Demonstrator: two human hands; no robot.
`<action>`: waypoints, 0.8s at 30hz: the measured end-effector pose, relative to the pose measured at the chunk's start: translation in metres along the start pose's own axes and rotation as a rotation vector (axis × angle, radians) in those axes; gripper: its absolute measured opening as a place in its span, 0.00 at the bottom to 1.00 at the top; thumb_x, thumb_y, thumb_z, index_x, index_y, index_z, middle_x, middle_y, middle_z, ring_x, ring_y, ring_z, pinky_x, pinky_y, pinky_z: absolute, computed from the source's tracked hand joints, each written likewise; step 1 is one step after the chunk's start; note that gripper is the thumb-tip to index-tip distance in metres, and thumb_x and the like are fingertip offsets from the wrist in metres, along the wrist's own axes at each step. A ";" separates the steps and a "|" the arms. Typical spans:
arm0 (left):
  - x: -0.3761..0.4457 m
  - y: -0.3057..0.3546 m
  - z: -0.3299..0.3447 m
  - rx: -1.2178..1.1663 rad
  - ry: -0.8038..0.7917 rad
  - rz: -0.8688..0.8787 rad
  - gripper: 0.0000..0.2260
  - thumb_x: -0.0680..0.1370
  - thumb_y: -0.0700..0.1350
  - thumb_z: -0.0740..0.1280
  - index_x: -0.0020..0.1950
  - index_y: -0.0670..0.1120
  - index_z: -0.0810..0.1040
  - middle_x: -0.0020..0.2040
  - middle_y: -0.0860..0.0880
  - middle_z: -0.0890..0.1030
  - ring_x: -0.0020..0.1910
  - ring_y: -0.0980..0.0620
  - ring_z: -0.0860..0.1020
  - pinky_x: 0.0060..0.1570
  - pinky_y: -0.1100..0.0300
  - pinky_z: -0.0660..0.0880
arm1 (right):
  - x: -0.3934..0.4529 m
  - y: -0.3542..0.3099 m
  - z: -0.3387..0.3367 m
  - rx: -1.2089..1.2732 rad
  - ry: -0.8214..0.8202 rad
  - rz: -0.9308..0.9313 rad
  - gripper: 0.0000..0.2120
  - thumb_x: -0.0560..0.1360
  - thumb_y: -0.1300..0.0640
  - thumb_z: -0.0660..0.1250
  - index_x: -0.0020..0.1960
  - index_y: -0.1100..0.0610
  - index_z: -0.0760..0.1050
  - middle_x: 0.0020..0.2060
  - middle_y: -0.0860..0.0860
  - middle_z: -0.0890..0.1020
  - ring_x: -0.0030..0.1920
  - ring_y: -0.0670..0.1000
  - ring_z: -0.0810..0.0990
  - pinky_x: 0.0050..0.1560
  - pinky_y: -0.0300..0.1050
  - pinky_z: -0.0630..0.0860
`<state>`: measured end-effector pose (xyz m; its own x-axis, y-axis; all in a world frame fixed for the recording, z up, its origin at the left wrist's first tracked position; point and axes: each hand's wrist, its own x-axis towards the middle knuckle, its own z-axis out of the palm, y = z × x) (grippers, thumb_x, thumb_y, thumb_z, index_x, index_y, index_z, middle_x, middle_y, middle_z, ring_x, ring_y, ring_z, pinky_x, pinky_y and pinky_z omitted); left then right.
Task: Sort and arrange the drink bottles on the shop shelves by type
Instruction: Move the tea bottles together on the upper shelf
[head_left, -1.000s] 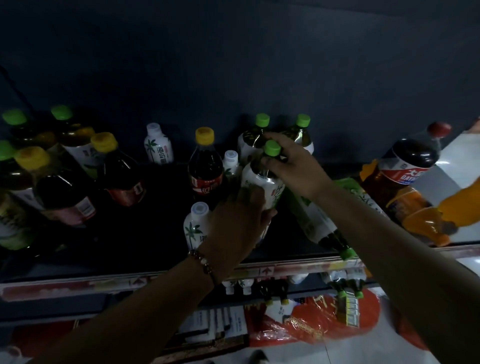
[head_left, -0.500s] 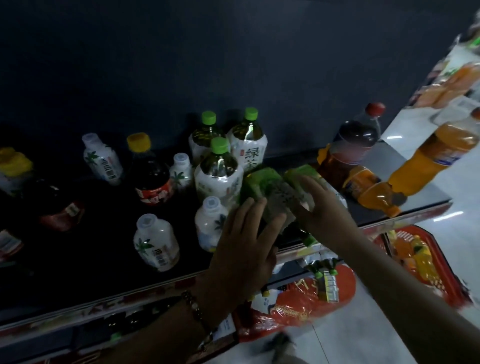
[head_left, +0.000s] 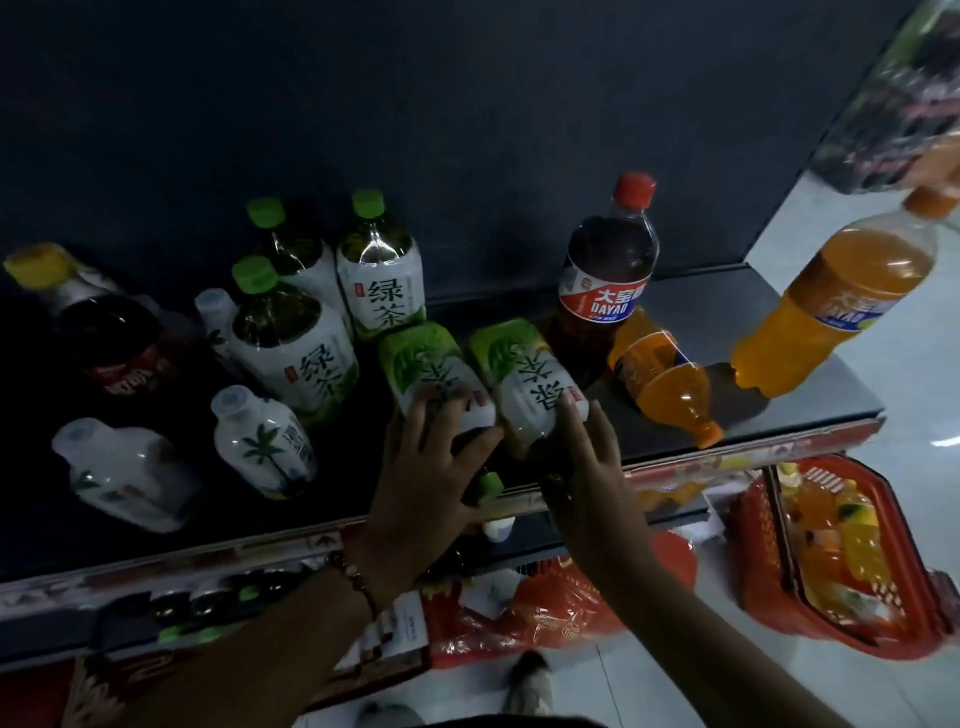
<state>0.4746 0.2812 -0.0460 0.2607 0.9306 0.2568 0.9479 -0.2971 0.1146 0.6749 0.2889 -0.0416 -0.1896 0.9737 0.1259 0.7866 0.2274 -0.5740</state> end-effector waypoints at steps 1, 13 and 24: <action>0.000 0.001 -0.001 -0.006 0.001 -0.008 0.29 0.72 0.63 0.61 0.71 0.53 0.69 0.74 0.39 0.67 0.73 0.30 0.62 0.62 0.31 0.68 | 0.001 0.003 -0.001 0.009 -0.010 -0.029 0.46 0.73 0.60 0.72 0.80 0.46 0.46 0.79 0.55 0.49 0.65 0.61 0.76 0.51 0.51 0.82; 0.026 0.010 -0.082 -0.576 0.120 -0.318 0.26 0.71 0.60 0.72 0.68 0.65 0.72 0.72 0.65 0.67 0.71 0.70 0.62 0.67 0.74 0.60 | 0.010 0.017 -0.068 0.255 -0.250 -0.068 0.41 0.76 0.58 0.69 0.77 0.36 0.48 0.79 0.44 0.48 0.76 0.51 0.59 0.65 0.44 0.74; 0.080 -0.035 -0.102 -0.711 0.124 -0.499 0.12 0.80 0.53 0.67 0.62 0.52 0.79 0.54 0.57 0.83 0.53 0.63 0.80 0.52 0.67 0.74 | 0.046 -0.016 -0.146 0.137 -0.389 -0.099 0.26 0.76 0.56 0.69 0.72 0.44 0.68 0.67 0.46 0.74 0.49 0.43 0.81 0.41 0.31 0.79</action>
<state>0.4434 0.3443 0.0686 -0.2150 0.9699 0.1145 0.5969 0.0377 0.8014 0.7394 0.3315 0.0920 -0.4886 0.8651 -0.1134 0.6730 0.2909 -0.6800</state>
